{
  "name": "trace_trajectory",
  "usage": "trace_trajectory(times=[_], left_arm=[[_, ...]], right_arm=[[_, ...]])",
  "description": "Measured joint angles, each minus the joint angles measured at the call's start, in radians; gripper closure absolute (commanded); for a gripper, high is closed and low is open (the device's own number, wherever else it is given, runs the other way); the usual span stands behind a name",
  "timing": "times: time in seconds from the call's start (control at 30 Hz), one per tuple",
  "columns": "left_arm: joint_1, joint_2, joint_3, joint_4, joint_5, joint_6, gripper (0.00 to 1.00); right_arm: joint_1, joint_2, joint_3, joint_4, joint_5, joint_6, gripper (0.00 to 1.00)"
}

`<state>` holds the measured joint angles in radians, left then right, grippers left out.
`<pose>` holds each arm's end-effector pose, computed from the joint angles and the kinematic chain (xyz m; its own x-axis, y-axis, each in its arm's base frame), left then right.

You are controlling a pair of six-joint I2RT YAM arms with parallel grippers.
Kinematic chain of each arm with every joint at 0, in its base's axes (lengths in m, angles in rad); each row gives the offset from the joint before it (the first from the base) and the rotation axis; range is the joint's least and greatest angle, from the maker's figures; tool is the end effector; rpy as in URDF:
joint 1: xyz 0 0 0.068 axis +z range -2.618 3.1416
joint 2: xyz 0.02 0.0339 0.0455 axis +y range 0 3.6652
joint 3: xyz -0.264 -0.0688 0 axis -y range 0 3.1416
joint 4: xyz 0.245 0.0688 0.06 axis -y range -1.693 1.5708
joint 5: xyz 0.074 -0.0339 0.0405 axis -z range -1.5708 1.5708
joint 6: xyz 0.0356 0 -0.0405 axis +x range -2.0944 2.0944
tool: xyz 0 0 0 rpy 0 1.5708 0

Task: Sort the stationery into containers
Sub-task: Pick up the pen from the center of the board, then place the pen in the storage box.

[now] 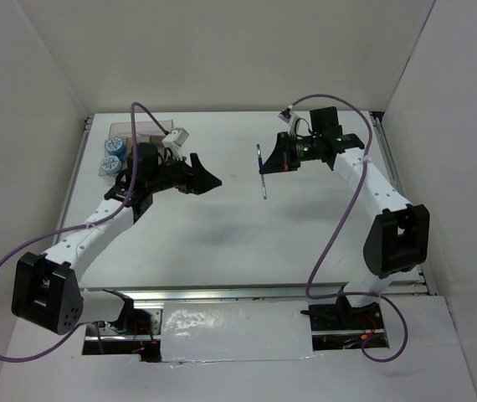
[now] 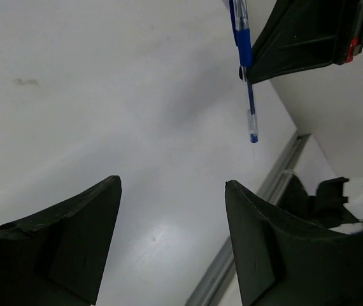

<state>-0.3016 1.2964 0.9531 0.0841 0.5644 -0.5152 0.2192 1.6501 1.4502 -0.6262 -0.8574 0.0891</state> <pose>0.2808 -0.1073 0.3150 -0.5799 -0.2556 -0.7736 0.5274 0.6059 -0.5956 0.3445 0.1043 0.3153 -0.7720 -0.1123 -0.6256 -0.5761 0.5394 0.6141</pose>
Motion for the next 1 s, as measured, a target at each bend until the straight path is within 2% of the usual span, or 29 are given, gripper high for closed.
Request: trace_trajectory(times=[0.33,0.47,0.67,0.83,0.87,0.93,1.0], left_arm=[[-0.148,0.063,0.021,0.063,0.03,-0.087,0.21],[-0.182,0.114,0.06,0.082,0.058,-0.097,0.23],[-0.192,0.169,0.104,0.101,0.074,-0.12,0.31],[-0.196,0.206,0.135,0.095,0.074,-0.124,0.47],[-0.196,0.213,0.142,0.095,0.077,-0.124,0.54],[-0.196,0.225,0.159,0.097,0.089,-0.13,0.61],[-0.196,0.231,0.164,0.1,0.093,-0.143,0.74]], right_arm=[[0.048,-0.011,-0.04,0.217,-0.177,0.261,1.0],[0.074,0.0,-0.044,0.253,-0.204,0.294,1.0],[0.086,0.021,-0.043,0.28,-0.226,0.319,1.0],[0.095,0.033,-0.042,0.289,-0.232,0.332,1.0],[0.098,0.034,-0.042,0.293,-0.232,0.335,1.0],[0.099,0.039,-0.042,0.303,-0.232,0.34,1.0],[0.099,0.043,-0.042,0.312,-0.232,0.344,1.0]])
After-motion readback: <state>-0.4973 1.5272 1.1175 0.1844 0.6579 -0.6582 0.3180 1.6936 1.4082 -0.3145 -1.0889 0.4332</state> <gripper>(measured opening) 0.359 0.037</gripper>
